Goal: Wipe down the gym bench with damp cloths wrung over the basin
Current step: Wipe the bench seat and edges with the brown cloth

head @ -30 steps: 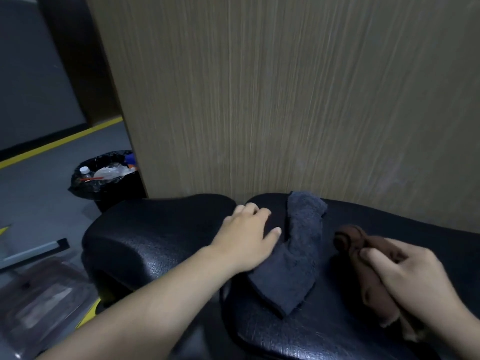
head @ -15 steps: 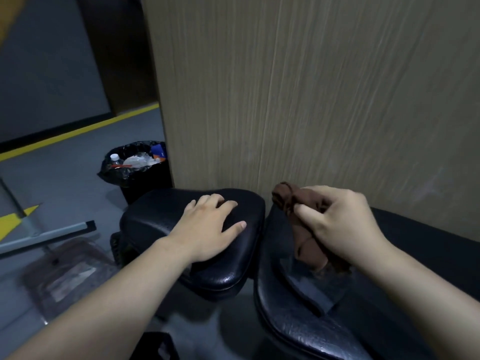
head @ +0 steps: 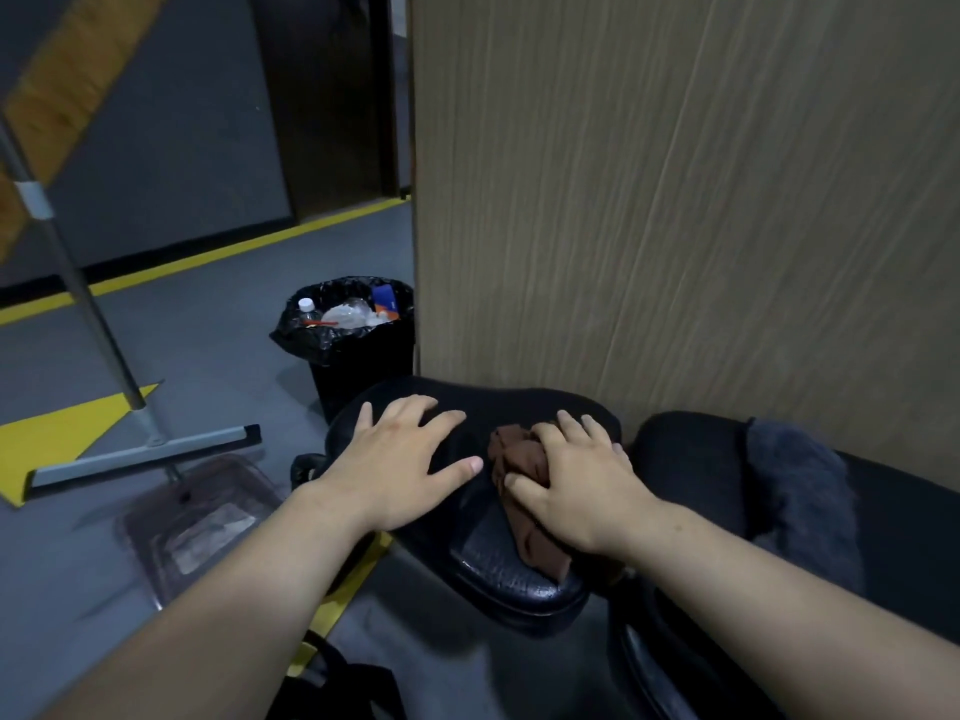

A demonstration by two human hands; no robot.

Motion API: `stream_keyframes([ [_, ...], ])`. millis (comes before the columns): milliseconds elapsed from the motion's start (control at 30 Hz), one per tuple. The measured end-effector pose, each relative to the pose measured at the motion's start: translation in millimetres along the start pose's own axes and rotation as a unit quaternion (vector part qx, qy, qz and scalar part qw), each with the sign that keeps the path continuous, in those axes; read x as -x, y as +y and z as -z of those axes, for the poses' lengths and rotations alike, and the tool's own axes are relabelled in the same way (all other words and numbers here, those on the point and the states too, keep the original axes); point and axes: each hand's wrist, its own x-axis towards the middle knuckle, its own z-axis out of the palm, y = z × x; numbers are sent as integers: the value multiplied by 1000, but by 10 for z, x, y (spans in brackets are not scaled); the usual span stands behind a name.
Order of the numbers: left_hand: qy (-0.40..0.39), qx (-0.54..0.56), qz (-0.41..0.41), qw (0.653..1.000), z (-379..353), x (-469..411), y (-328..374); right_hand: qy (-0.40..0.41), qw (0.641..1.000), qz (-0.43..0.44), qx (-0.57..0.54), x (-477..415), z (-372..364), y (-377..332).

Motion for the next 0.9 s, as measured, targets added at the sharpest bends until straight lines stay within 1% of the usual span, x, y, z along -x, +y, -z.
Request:
stream_keyframes([
  [133, 12, 7, 8, 1000, -9, -12, -128, 17, 997, -6, 80, 72, -134, -119],
  [300, 3, 12, 22, 1000, -55, -11, -229, 0, 993, 23, 114, -154, -11, 34],
  [367, 5, 11, 24, 1000, -56, -12, -233, 6, 991, 19, 134, -254, 73, 140],
  [433, 11, 11, 23, 1000, -44, -12, -225, 21, 982, -1, 187, -295, 123, 199],
  [500, 17, 14, 20, 1000, -37, -15, -211, 57, 962, -26, 265, -228, 158, 158],
  [533, 19, 15, 20, 1000, -35, -21, -204, 64, 955, -36, 287, -189, 164, 120],
  [567, 20, 16, 21, 999, -36, -30, -196, 56, 956, -41, 284, -161, 168, 84],
  [633, 22, 19, 20, 999, -37, -47, -172, 10, 976, -23, 215, -130, 199, 62],
  [700, 21, 23, 15, 999, -36, -59, -136, -25, 988, 31, 147, -116, 295, 149],
  [800, 23, 25, 6, 999, -32, -71, -83, -91, 983, 133, 88, -15, 573, 312],
  [833, 24, 27, 5, 999, -32, -76, -72, -110, 981, 142, 74, 22, 641, 354],
  [900, 26, 27, 5, 999, -28, -82, -55, -109, 986, 127, 26, 34, 678, 424],
])
